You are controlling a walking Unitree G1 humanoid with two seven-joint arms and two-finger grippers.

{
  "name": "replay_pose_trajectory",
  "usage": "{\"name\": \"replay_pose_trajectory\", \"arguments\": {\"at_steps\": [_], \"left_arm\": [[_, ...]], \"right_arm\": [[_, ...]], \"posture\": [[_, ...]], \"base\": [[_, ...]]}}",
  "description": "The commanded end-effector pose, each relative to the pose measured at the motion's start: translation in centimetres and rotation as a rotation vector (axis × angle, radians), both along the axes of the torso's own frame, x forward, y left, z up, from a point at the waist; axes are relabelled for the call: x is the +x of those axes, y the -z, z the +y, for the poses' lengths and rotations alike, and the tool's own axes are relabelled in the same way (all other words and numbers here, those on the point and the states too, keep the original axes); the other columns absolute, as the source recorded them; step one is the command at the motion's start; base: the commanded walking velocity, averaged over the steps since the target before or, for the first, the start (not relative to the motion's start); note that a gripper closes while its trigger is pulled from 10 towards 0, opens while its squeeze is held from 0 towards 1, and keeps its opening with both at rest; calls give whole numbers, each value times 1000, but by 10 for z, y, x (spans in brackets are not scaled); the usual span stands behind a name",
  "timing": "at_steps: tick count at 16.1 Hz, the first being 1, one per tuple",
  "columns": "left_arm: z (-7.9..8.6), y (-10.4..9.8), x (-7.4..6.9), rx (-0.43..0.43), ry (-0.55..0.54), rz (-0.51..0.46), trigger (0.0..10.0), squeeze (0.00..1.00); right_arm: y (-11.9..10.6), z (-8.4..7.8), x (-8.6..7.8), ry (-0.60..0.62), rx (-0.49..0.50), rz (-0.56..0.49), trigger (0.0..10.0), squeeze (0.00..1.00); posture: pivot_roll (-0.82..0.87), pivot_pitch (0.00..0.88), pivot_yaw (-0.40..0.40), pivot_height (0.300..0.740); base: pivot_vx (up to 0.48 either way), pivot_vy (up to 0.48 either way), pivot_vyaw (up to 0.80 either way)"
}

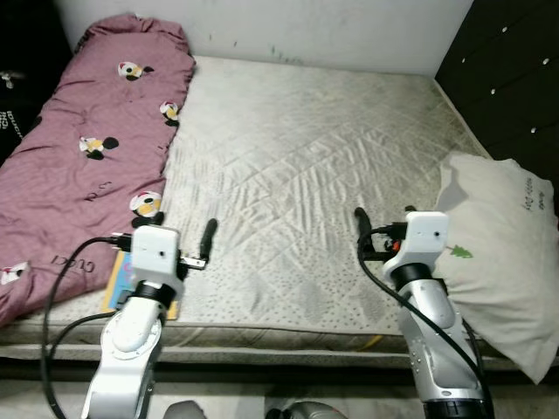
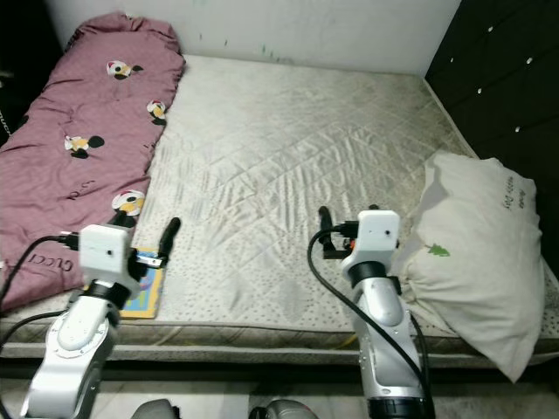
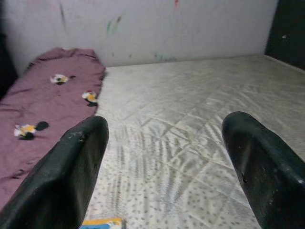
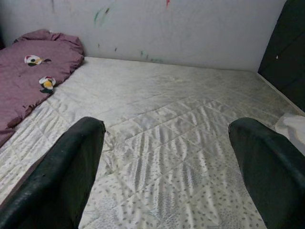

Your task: Clean up the room

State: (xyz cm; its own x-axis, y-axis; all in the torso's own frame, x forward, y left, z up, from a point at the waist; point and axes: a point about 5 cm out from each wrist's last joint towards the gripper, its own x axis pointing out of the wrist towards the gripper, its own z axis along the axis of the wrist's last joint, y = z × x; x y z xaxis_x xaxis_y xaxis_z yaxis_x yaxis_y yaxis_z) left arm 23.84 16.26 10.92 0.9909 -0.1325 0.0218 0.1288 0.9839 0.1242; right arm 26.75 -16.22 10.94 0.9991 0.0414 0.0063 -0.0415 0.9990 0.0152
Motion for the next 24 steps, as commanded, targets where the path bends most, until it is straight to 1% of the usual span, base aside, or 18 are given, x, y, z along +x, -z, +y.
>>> {"name": "replay_pose_trajectory", "arguments": {"at_steps": [1, 20, 22, 24], "left_arm": [[-6, -1, 1, -6, 17, -7, 10000, 0], [-7, -1, 1, -12, 25, -5, 10000, 0], [-7, -1, 1, -30, 17, -10, 10000, 0], [-9, -3, 0, -35, 52, -21, 10000, 0]], "right_arm": [[2, -6, 0, 20, -11, 11, 10000, 0], [2, -6, -1, 16, -20, 15, 10000, 0], [3, -7, -1, 22, -8, 16, 10000, 0], [3, -6, -1, 18, -13, 16, 10000, 0]], "posture": [[20, 46, -70, 740], [17, 56, -70, 740], [17, 56, -70, 740], [14, 55, -71, 740]], "base": [[0, -266, 0], [0, -304, 0], [0, 0, 0], [0, 0, 0]]}}
